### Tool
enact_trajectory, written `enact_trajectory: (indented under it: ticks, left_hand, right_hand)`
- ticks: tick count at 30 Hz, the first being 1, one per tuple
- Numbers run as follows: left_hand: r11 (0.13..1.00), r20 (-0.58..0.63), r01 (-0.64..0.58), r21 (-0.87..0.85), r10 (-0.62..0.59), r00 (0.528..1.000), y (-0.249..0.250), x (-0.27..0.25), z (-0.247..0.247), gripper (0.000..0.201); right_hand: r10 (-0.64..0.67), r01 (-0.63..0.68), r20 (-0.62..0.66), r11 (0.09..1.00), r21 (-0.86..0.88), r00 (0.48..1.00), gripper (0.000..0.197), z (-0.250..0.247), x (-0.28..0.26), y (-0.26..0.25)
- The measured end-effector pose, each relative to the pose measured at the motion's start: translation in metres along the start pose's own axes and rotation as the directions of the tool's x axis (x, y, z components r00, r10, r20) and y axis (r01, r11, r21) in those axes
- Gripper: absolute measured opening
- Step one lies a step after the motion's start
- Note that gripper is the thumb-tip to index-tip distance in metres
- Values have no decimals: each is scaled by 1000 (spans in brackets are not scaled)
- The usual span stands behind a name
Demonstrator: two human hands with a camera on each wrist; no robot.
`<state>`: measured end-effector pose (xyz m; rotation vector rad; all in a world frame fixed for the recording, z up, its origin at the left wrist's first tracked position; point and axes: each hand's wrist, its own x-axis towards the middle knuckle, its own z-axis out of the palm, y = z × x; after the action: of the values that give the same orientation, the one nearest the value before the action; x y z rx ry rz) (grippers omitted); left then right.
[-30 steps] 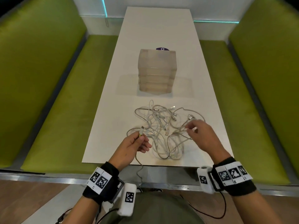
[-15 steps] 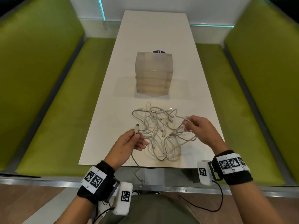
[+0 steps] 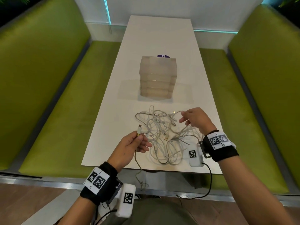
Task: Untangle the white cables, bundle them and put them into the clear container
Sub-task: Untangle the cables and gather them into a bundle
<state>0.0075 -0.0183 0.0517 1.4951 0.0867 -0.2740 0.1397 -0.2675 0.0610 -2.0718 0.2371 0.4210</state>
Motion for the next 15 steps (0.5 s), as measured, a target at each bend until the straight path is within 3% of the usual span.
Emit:
enact_trajectory:
  ticks: [4, 8, 12, 15]
  left_hand:
    - [998, -9, 29, -60, -30, 1000, 4, 4, 3, 27]
    - [979, -39, 58, -196, -67, 997, 12, 10, 9, 30]
    - [887, -77, 46, -460, -92, 993, 25, 18, 7, 29]
    - [743, -121, -1, -669, -108, 987, 30, 20, -5, 30]
  right_hand:
    - [-227, 238, -75, 947, 214, 971, 17, -5, -29, -24]
    - [-412, 386, 125, 903, 192, 903, 16, 0, -69, -38]
    - [-384, 397, 438, 916, 65, 813, 15, 18, -88, -22]
    - [-296, 370, 504, 928, -49, 811, 14, 29, -93, -7]
